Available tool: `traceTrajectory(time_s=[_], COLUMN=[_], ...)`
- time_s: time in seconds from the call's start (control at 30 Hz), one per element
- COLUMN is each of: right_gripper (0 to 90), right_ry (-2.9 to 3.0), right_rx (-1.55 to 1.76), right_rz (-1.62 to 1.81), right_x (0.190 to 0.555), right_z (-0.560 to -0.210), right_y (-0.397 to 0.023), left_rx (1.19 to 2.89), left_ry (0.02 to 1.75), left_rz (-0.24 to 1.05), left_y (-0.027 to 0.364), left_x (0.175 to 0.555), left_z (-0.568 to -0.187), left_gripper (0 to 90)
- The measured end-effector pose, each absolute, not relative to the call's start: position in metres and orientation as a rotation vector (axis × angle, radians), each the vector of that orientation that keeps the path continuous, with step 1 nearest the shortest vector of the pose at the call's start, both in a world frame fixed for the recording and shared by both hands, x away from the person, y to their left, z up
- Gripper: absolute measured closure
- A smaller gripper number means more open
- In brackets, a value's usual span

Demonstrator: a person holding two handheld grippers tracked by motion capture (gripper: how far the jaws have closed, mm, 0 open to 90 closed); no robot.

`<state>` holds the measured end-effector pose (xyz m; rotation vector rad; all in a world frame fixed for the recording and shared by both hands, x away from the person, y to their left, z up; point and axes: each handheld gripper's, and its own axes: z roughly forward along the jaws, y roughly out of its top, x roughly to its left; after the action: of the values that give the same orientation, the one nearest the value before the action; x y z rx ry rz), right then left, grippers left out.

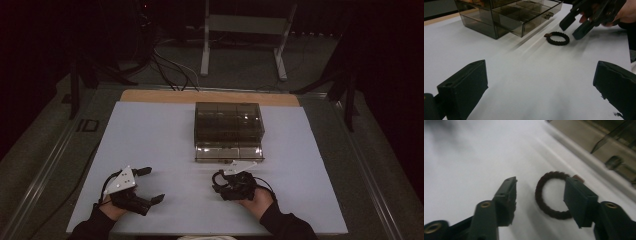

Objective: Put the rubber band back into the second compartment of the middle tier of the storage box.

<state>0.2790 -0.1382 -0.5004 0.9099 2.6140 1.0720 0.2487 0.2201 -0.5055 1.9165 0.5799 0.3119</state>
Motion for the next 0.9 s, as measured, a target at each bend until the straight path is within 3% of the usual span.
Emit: traceTrajectory(time_s=[0.63, 0.9], right_gripper=[73.1, 76.8], right_ry=[2.627, 2.638], right_rx=[0.87, 0.853], right_rz=[0.992, 0.954], right_x=[0.282, 0.283], right_z=[-0.512, -0.515], right_y=[-0.127, -0.127], left_rx=[1.918, 1.918], left_ry=[0.576, 0.576], left_rz=[0.306, 0.307], left_y=[0.219, 0.219], left_x=[0.25, 0.25], left_z=[-0.506, -0.506], left_gripper=[0.8, 0.8])
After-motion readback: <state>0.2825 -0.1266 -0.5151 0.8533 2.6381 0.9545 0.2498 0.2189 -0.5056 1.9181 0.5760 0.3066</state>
